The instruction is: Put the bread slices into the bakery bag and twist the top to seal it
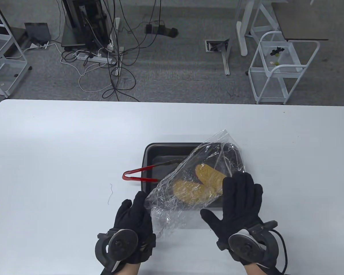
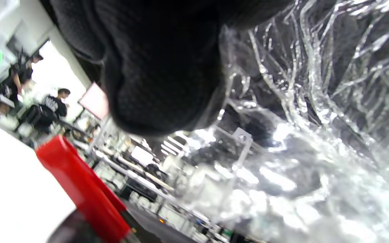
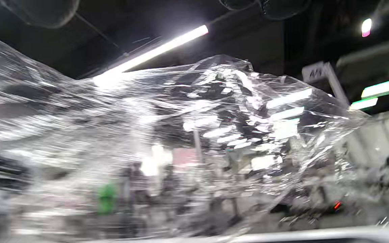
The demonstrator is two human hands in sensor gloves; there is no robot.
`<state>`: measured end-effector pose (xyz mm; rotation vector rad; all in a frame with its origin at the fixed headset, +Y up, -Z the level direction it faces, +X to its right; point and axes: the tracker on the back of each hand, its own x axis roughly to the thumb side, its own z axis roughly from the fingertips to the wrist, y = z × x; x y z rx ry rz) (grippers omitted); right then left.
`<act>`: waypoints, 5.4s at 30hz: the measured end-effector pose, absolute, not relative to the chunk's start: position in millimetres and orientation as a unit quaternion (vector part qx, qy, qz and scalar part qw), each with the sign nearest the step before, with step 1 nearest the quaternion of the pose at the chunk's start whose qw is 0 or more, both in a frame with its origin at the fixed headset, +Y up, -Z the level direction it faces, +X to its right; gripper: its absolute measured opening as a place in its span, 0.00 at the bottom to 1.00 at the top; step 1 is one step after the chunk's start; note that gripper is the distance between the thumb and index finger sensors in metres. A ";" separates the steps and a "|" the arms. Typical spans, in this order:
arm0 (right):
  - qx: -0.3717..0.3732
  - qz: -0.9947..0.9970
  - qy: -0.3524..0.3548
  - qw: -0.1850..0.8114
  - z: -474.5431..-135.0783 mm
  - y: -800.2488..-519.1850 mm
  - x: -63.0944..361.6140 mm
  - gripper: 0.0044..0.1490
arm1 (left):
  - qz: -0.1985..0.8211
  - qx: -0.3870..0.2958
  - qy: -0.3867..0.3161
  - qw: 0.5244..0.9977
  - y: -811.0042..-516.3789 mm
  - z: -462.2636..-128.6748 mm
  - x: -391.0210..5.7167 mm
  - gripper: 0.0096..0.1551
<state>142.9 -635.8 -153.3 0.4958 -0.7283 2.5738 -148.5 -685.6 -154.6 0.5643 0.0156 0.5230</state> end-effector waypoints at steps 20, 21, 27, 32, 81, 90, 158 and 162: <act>-0.010 0.955 -0.228 0.188 -180.9 -674.3 93.0 0.29 | 0.102 0.298 0.004 0.949 -674.7 -135.5 -98.1 0.28; -0.017 0.957 -0.235 0.167 -182.9 -675.0 98.2 0.28 | 0.102 0.296 0.013 0.950 -674.4 -136.1 -100.5 0.28; -0.045 0.970 -0.224 0.086 -186.1 -680.9 129.1 0.28 | 0.120 0.227 0.047 0.965 -680.6 -146.1 -105.5 0.27; -0.015 0.956 -0.217 0.196 -179.7 -689.8 137.2 0.28 | 0.171 0.248 0.012 0.953 -679.9 -140.5 -104.6 0.40; 0.167 0.873 -0.421 0.180 -126.7 -651.1 150.7 0.33 | 0.151 0.373 -0.100 0.910 -663.1 -114.1 -102.6 0.21; 0.163 0.952 -0.256 0.049 -158.8 -674.2 140.2 0.29 | 0.136 0.078 0.110 0.981 -703.0 -166.0 -126.8 0.23; -0.218 0.973 -0.068 0.013 -247.1 -642.7 255.6 0.26 | -0.152 -0.208 -0.076 0.963 -736.9 -347.7 -106.7 0.72; -0.221 0.973 -0.067 0.011 -248.8 -645.1 256.5 0.25 | -0.152 -0.218 -0.069 0.962 -744.9 -363.5 -109.8 0.71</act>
